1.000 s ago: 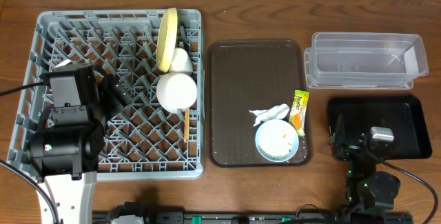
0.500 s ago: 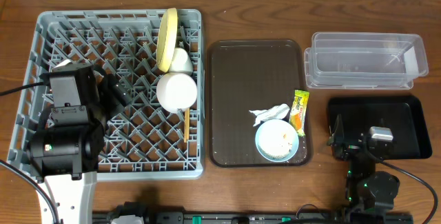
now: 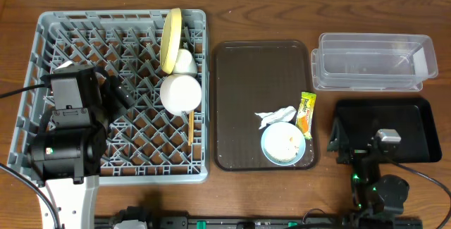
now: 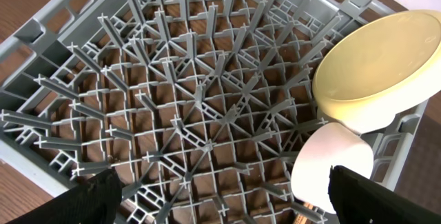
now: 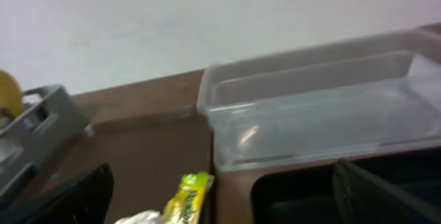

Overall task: Sort waste into correct bins and load items into the dishwasher rack
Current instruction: 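Swing the right gripper from rest toward the blue bowl on the tray, then lower the right gripper onto the blue bowl rim and grasp it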

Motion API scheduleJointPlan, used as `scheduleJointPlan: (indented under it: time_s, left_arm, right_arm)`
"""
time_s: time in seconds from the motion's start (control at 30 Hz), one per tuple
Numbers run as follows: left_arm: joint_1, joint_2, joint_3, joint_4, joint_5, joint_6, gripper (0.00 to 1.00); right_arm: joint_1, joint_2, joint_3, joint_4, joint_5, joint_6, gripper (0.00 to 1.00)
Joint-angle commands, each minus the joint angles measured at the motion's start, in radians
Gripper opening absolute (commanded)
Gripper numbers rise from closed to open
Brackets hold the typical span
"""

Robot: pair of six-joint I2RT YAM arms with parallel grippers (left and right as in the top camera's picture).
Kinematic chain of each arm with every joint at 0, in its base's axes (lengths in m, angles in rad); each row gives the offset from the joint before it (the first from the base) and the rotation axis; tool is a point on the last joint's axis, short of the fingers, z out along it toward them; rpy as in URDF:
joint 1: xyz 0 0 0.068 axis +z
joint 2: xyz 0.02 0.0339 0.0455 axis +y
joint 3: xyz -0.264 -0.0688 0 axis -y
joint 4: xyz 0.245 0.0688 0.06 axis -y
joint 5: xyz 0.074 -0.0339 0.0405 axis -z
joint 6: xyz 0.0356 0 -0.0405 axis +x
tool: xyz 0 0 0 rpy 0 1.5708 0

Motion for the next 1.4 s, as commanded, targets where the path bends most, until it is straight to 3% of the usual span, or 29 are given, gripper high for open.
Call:
scheduleJointPlan:
  time_s: [0.0, 0.27, 0.47, 0.6, 0.73, 0.8, 0.83, 0.97, 1.2, 1.37]
  left_arm:
    - [0.006, 0.002, 0.006, -0.003, -0.009, 0.005, 0.97]
    - [0.006, 0.002, 0.005, -0.003, -0.009, 0.005, 0.97]
    - [0.006, 0.002, 0.005, -0.003, -0.009, 0.005, 0.97]
    - [0.006, 0.002, 0.006, -0.003, -0.009, 0.005, 0.97]
    - [0.006, 0.002, 0.005, -0.003, -0.009, 0.005, 0.97]
    - [0.006, 0.002, 0.005, -0.003, -0.009, 0.005, 0.97]
    - [0.006, 0.002, 0.005, -0.003, -0.009, 0.005, 0.97]
    - [0.006, 0.002, 0.005, -0.003, -0.009, 0.005, 0.97]
    - [0.006, 0.002, 0.005, -0.003, -0.009, 0.005, 0.97]
    - [0.006, 0.002, 0.005, -0.003, -0.009, 0.005, 0.97]
  right_arm:
    - [0.011, 0.018, 0.124, -0.072, -0.066, 0.050, 0.99]
    - [0.011, 0.332, 0.585, -0.344, -0.161, 0.050, 0.99]
    - [0.011, 0.708, 1.051, -0.796, -0.369, 0.050, 0.99]
    - [0.011, 0.864, 1.221, -0.947, -0.473, 0.050, 0.99]
    - [0.011, 0.932, 1.246, -1.015, -0.574, 0.050, 0.99]
    - [0.015, 0.949, 1.239, -1.041, -0.586, 0.049, 0.79]
    - [0.023, 0.955, 1.233, -1.056, -0.585, 0.047, 0.64]
    - [0.079, 0.954, 1.208, -1.101, -0.519, 0.031, 0.41]
    - [0.320, 0.952, 1.189, -1.159, -0.264, 0.045, 0.36]
    - [0.559, 0.970, 1.189, -1.155, -0.039, 0.192, 0.34]
